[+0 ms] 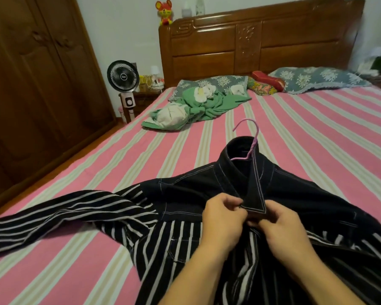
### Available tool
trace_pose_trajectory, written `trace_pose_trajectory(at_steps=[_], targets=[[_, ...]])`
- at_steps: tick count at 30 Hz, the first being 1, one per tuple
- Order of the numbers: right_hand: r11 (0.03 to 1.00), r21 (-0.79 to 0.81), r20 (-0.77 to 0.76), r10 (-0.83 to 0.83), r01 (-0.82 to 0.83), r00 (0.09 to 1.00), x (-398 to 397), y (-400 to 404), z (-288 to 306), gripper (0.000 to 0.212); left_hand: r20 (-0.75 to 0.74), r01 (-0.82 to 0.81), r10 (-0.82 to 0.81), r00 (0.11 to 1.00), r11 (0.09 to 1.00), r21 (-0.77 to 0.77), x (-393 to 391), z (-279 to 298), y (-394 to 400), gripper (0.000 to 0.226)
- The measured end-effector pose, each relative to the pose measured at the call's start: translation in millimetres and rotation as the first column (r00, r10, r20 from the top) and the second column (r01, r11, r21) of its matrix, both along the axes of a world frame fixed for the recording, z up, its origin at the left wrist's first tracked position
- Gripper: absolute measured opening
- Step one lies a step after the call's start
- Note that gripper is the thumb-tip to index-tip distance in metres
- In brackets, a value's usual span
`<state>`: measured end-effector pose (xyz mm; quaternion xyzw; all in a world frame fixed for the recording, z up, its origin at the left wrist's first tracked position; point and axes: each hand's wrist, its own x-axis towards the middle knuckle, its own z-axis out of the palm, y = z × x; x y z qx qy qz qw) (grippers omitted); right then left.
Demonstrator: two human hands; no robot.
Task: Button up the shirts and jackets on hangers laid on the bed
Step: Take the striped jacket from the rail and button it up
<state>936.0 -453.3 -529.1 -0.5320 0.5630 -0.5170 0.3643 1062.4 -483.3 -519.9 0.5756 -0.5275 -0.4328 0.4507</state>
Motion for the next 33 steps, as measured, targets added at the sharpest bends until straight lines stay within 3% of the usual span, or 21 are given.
trace_pose_trajectory(at_steps=[7, 10, 14, 18, 22, 27, 31, 33], targets=[[0.97, -0.24, -0.316, -0.107, 0.029, 0.943, 7.8, 5.0, -7.0, 0.04, 0.132, 0.007, 0.002, 0.991, 0.998, -0.064, -1.4, 0.2, 0.7, 0.012], [0.937, -0.35, -0.403, -0.176, 0.027, 0.898, 10.1, 10.3, -4.4, 0.033, -0.042, 0.01, -0.01, 0.999, 1.0, 0.002, 0.2, 11.7, 11.0, 0.014], [0.912, -0.41, -0.503, -0.241, 0.016, 0.83, 11.0, 43.3, 16.5, 0.024, -0.328, 0.091, -0.044, 0.944, 0.987, 0.129, 7.6, 34.9, 50.7, 0.018], [0.909, -0.396, -0.698, -0.209, -0.126, 0.685, 10.7, 103.8, 44.7, 0.017, -0.396, 0.171, -0.075, 0.915, 0.961, 0.215, 30.5, 52.6, 107.6, 0.016], [0.953, -0.254, -0.81, -0.115, -0.167, 0.575, 19.1, 154.7, 50.4, 0.019, -0.363, 0.24, -0.137, 0.921, 0.936, 0.256, 52.5, 57.2, 163.3, 0.02], [0.979, -0.143, -0.77, -0.017, -0.145, 0.638, 33.7, 165.8, 42.2, 0.017, -0.329, 0.247, -0.156, 0.932, 0.934, 0.257, 73.2, 43.5, 179.9, 0.028], [0.999, -0.02, -0.617, 0.011, -0.03, 0.787, 28.3, 148.2, 27.3, 0.034, -0.143, 0.248, -0.224, 0.964, 0.951, 0.184, 71.0, 25.1, 173.0, 0.025], [1.0, 0.001, -0.592, -0.002, 0.003, 0.806, 21.5, 134.0, 25.5, 0.037, -0.107, 0.238, -0.223, 0.969, 0.959, 0.155, 62.5, 22.2, 165.5, 0.024]])
